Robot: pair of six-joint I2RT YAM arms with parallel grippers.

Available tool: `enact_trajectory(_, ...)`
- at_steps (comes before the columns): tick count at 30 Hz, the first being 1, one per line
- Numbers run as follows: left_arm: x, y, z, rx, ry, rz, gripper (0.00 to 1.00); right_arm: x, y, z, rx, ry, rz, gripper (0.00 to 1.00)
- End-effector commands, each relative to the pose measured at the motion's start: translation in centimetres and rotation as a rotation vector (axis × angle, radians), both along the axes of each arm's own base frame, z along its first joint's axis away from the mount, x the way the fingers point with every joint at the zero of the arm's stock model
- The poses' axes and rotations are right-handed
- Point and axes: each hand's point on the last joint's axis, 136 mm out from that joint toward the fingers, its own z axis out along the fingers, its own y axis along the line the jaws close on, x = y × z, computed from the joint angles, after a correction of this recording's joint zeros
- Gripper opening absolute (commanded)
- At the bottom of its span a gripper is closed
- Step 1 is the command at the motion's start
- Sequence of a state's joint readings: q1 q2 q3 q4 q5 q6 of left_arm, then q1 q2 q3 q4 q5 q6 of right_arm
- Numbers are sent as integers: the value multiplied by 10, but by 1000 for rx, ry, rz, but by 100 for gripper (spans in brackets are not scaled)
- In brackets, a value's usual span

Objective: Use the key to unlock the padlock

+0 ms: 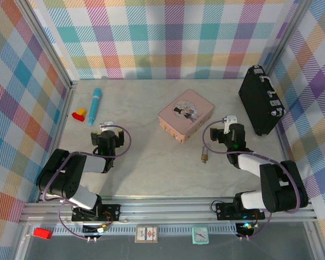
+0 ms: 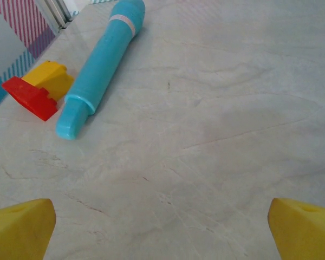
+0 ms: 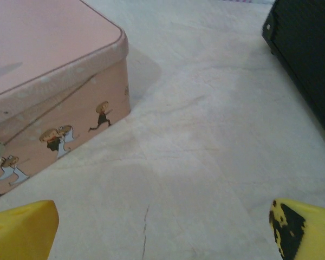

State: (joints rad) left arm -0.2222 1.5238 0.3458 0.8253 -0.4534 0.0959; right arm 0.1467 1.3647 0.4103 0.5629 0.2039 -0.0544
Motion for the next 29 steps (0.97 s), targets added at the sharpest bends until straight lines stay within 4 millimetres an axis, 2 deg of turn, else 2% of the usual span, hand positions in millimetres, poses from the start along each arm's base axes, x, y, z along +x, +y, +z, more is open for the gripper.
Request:
enact_trajectory(1,13,3,14,-131,-124,-49,100,13,16,19,39,-122,113,99)
enact_trajectory(2,17,8,15,-129,-147,-26,100,14,16,16,44,-124,120,99)
enact_trajectory(4,22,3,7,-141,-49,-46,100,18,9,12,69,-97,105,99)
enact_trajectory(5,26,1,9,-145,-65,-60,100,19,4,11,90,-95,95,99)
enact_trajectory(7,25,8,7,-163,-56,-34,100,23,-9,-2,129,-87,44,99)
enact_trajectory(9,25,8,8,-162,-60,-35,100,25,-16,-3,149,-76,16,99)
enact_trajectory(29,25,8,8,-160,-62,-36,100,25,-15,-2,164,-79,40,99)
